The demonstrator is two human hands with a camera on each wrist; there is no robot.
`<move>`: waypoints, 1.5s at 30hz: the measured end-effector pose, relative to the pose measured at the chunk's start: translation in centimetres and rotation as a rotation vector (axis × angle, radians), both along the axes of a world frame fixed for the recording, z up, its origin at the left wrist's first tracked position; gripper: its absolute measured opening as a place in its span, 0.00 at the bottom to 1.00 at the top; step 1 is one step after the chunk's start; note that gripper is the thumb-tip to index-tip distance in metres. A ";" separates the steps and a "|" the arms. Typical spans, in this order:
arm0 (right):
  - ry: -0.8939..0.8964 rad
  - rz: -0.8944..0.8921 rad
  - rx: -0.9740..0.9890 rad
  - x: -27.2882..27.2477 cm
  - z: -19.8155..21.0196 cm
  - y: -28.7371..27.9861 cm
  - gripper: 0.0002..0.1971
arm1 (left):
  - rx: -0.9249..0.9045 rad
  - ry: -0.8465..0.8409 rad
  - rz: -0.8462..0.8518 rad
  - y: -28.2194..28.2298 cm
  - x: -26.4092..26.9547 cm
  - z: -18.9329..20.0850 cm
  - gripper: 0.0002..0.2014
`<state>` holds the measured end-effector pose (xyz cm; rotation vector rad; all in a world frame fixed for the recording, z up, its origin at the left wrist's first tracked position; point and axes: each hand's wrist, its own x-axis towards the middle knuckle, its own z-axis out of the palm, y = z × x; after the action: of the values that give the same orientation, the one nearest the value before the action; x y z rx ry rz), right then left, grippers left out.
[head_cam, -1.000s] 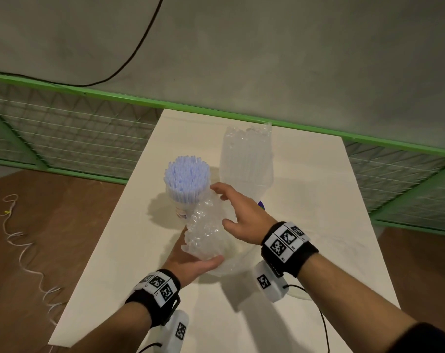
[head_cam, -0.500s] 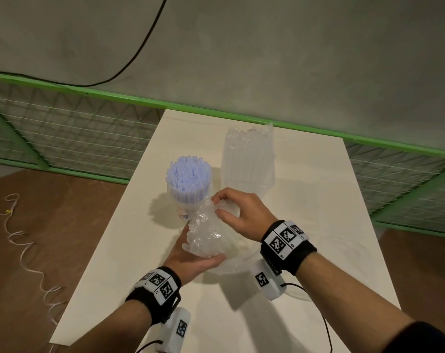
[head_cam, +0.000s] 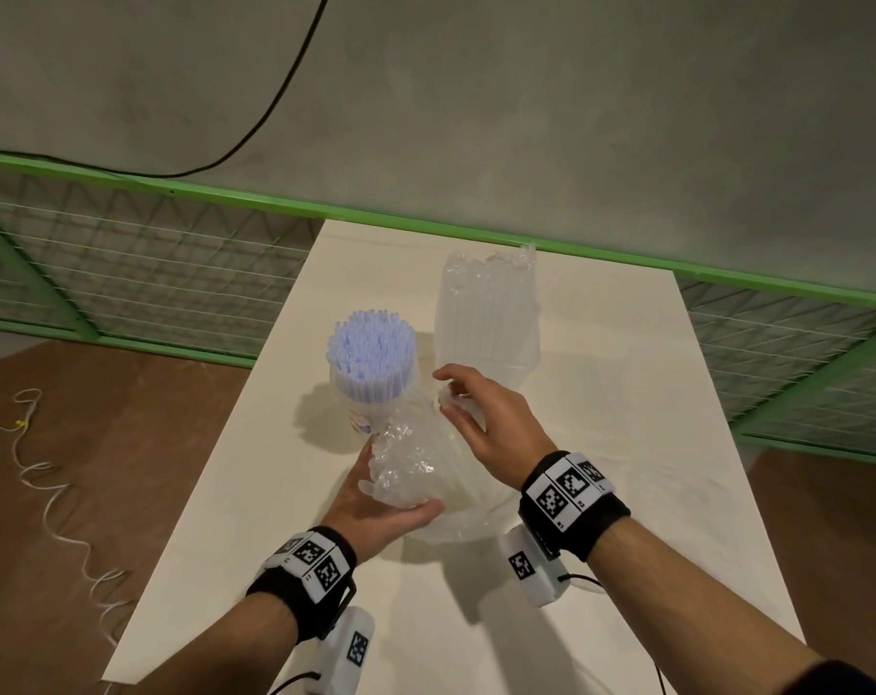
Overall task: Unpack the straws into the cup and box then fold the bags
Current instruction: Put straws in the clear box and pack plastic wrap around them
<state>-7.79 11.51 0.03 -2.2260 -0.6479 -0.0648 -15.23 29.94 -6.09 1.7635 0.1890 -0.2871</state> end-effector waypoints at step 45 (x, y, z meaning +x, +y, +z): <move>-0.216 -0.060 -0.238 14.5 8.2 -4.5 0.16 | 0.005 0.098 0.055 0.1 0.5 -0.1 0.34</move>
<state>6.70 7.06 8.28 -2.4909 -0.7370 -0.2738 -14.76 30.05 -6.17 1.7478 0.3077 -0.3336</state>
